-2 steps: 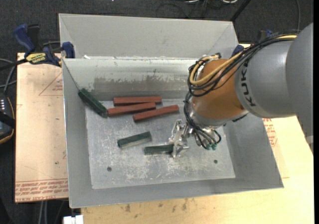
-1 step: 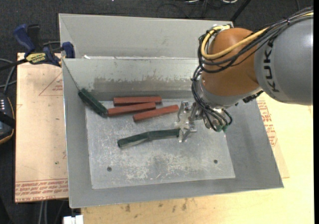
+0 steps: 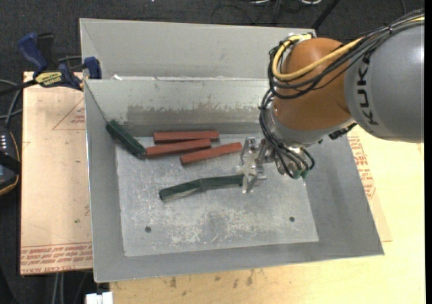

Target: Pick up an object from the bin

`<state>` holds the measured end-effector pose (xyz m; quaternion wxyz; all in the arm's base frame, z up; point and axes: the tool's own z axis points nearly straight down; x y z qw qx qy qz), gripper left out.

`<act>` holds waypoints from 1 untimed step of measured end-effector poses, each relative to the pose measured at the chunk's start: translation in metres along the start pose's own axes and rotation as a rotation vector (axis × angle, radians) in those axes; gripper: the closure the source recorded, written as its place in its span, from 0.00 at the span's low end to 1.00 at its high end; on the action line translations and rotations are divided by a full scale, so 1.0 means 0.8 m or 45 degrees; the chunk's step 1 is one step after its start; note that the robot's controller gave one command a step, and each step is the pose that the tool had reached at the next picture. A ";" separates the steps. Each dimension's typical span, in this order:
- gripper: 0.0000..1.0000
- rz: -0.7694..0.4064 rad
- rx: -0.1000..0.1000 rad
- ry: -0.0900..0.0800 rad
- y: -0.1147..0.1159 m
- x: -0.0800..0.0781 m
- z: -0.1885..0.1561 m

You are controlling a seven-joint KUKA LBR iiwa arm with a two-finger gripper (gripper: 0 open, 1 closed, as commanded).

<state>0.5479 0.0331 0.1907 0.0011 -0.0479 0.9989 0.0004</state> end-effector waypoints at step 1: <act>1.00 -0.391 0.003 -0.009 -0.034 -0.002 -0.163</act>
Offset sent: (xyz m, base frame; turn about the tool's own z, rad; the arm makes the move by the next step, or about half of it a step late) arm 0.0000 0.0000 0.0000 0.0000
